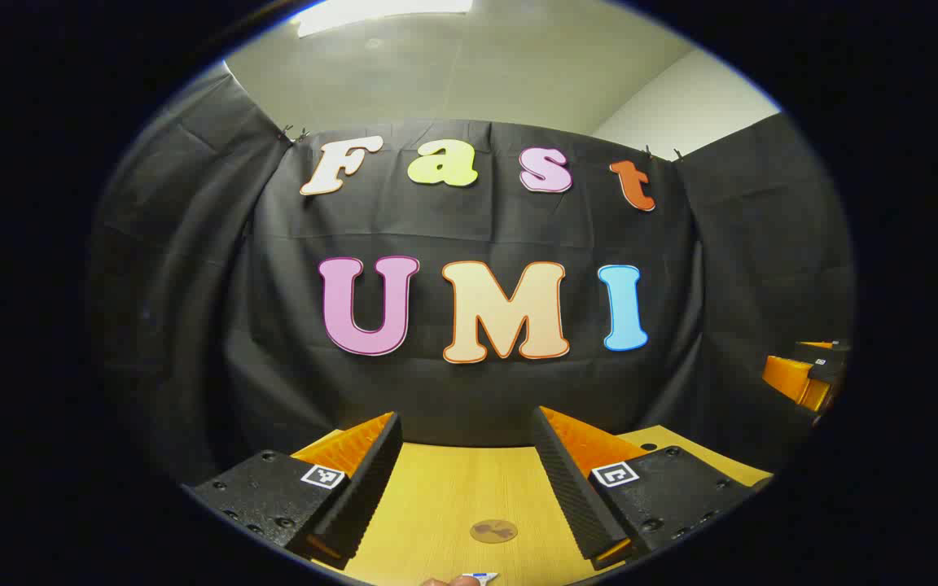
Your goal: Put the toothbrush and toothpaste on the desktop into the cup, then pick up the cup and place it on the coaster on the desktop.
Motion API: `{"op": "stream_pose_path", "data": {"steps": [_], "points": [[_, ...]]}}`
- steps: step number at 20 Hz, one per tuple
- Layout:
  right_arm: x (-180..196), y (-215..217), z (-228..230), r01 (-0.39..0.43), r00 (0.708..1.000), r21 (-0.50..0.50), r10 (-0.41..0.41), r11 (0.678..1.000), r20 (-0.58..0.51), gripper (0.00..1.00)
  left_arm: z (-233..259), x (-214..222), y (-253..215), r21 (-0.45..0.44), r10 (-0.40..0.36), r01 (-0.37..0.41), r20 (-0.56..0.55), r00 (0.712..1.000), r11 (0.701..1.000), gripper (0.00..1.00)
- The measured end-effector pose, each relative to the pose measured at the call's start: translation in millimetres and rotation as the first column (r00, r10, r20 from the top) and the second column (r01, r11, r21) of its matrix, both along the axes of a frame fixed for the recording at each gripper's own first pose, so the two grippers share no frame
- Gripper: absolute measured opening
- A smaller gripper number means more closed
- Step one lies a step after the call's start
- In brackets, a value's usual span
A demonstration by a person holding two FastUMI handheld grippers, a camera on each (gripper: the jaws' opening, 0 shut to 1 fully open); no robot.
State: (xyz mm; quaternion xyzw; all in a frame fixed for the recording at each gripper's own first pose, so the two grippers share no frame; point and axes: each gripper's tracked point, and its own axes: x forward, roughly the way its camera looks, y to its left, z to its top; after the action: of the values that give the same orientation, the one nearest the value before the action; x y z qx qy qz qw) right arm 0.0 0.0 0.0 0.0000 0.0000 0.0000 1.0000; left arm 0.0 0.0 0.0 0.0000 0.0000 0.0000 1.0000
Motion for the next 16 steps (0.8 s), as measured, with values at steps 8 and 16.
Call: {"op": "stream_pose_path", "data": {"steps": [8, 16], "points": [[3, 9, -2, -0.021, 1.0, -0.03, 0.022, 0.999, 0.003, 0.99, -6, 3, -1, -0.001, -0.004, 0.004, -0.017, 1.0, 1.0, 0.94], [15, 13, -17, -0.037, 0.999, -0.039, 0.036, 0.999, -0.018, 0.99, -26, 12, 2, -0.004, 0.012, -0.012, -0.054, 0.998, 1.0, 0.94]]}}
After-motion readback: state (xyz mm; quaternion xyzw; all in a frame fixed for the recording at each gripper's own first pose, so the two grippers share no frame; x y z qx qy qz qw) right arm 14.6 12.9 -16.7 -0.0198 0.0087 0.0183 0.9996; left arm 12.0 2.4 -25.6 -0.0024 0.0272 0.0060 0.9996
